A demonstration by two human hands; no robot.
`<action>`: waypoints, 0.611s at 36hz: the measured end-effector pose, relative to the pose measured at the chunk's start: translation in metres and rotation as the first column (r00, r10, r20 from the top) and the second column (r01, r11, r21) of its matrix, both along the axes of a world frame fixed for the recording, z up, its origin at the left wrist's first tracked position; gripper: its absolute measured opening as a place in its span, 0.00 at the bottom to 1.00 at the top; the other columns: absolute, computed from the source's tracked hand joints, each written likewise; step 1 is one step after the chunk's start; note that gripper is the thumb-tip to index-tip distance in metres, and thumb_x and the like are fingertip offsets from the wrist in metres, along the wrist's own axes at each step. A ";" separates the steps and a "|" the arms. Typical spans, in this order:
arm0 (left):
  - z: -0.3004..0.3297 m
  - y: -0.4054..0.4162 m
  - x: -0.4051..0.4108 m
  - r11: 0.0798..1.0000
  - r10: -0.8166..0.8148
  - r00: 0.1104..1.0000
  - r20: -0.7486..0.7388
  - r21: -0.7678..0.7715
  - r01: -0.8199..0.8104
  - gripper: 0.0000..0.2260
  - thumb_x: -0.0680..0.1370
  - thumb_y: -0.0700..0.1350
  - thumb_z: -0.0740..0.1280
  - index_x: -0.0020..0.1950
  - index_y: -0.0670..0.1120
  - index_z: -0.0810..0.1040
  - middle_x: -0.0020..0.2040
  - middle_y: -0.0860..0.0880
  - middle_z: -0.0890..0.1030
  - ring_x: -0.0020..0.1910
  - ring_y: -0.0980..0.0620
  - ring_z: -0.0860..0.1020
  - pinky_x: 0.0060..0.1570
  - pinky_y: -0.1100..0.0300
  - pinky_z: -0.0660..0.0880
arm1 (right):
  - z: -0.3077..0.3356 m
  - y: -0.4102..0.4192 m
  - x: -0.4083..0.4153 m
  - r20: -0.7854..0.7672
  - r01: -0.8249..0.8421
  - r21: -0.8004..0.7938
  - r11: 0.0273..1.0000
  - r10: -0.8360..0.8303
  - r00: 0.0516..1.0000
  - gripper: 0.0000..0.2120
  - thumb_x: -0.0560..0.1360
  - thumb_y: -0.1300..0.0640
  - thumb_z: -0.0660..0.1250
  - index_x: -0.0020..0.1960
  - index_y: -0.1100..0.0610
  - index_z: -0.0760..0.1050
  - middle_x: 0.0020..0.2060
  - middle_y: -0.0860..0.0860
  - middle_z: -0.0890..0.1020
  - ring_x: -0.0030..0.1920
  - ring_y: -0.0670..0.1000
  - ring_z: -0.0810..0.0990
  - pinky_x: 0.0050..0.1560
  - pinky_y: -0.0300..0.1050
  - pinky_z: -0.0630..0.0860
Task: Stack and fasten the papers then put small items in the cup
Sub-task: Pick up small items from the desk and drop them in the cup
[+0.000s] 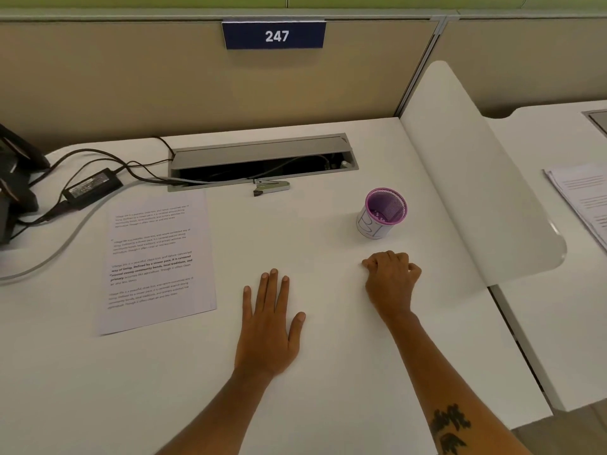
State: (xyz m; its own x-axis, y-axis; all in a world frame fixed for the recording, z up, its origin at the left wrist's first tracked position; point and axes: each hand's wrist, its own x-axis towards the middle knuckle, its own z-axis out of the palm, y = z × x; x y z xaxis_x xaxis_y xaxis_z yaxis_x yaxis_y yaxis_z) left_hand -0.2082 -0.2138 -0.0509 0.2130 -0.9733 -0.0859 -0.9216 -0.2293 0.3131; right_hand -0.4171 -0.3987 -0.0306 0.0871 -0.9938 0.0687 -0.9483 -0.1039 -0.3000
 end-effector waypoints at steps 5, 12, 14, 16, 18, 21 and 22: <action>0.000 0.000 0.000 1.000 -0.001 1.000 0.000 0.000 0.001 0.33 0.87 0.61 0.49 0.88 0.47 0.46 0.89 0.45 0.43 0.88 0.47 0.42 0.85 0.36 0.49 | 0.021 0.001 -0.008 0.158 0.086 0.119 0.989 -0.105 0.982 0.10 0.84 0.53 0.63 0.49 0.50 0.83 0.53 0.47 0.85 0.58 0.55 0.76 0.56 0.52 0.60; 0.001 0.000 0.000 1.000 0.000 1.000 0.002 0.004 0.000 0.33 0.87 0.61 0.49 0.88 0.47 0.46 0.89 0.45 0.44 0.88 0.47 0.42 0.85 0.36 0.49 | 0.067 -0.017 -0.012 0.298 0.103 0.111 0.988 -0.132 0.945 0.12 0.84 0.51 0.64 0.48 0.55 0.82 0.48 0.50 0.86 0.54 0.59 0.81 0.54 0.51 0.64; 0.001 0.001 0.000 1.000 -0.001 1.000 0.006 0.004 0.001 0.33 0.87 0.61 0.49 0.88 0.47 0.46 0.89 0.45 0.43 0.88 0.47 0.42 0.85 0.36 0.49 | 0.085 -0.027 -0.010 0.339 0.092 0.083 0.992 -0.115 0.934 0.12 0.84 0.51 0.64 0.50 0.57 0.82 0.42 0.51 0.84 0.49 0.58 0.81 0.53 0.51 0.67; 0.002 0.001 0.000 1.000 -0.003 1.000 0.009 0.002 0.003 0.33 0.87 0.61 0.49 0.88 0.47 0.46 0.89 0.45 0.43 0.88 0.47 0.42 0.85 0.36 0.49 | 0.102 -0.038 -0.007 0.361 0.079 0.055 0.995 -0.093 0.928 0.13 0.85 0.50 0.64 0.48 0.56 0.81 0.38 0.49 0.81 0.46 0.58 0.80 0.55 0.56 0.72; 0.002 0.001 0.000 1.000 -0.002 1.000 0.008 0.000 0.002 0.33 0.87 0.61 0.49 0.88 0.47 0.46 0.89 0.45 0.43 0.88 0.47 0.42 0.85 0.36 0.49 | 0.113 -0.051 -0.003 0.376 0.073 0.036 0.997 -0.082 0.923 0.11 0.84 0.50 0.64 0.47 0.52 0.80 0.38 0.46 0.81 0.45 0.56 0.80 0.59 0.59 0.73; 0.002 0.001 0.000 1.000 0.001 1.000 0.004 0.001 -0.001 0.33 0.87 0.61 0.48 0.88 0.47 0.46 0.89 0.46 0.43 0.88 0.47 0.42 0.85 0.36 0.49 | 0.122 -0.073 0.003 0.354 0.080 0.019 0.997 -0.082 0.932 0.11 0.84 0.50 0.63 0.46 0.51 0.80 0.40 0.46 0.82 0.45 0.54 0.79 0.60 0.60 0.75; 0.001 0.000 0.000 1.000 0.001 1.000 0.003 0.001 -0.001 0.33 0.87 0.61 0.48 0.88 0.47 0.46 0.89 0.46 0.43 0.88 0.47 0.42 0.85 0.36 0.50 | 0.123 -0.079 0.004 0.345 0.085 0.019 0.996 -0.087 0.935 0.11 0.84 0.50 0.63 0.47 0.52 0.80 0.40 0.46 0.82 0.45 0.53 0.79 0.60 0.59 0.74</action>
State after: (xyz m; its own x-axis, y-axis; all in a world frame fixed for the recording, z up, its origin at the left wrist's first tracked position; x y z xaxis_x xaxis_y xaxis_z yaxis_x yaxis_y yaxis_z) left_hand -0.2082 -0.2134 -0.0495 0.2142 -0.9730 -0.0861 -0.9225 -0.2305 0.3097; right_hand -0.4126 -0.4779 0.0923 -0.0272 -0.9968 0.0752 -0.7915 -0.0245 -0.6107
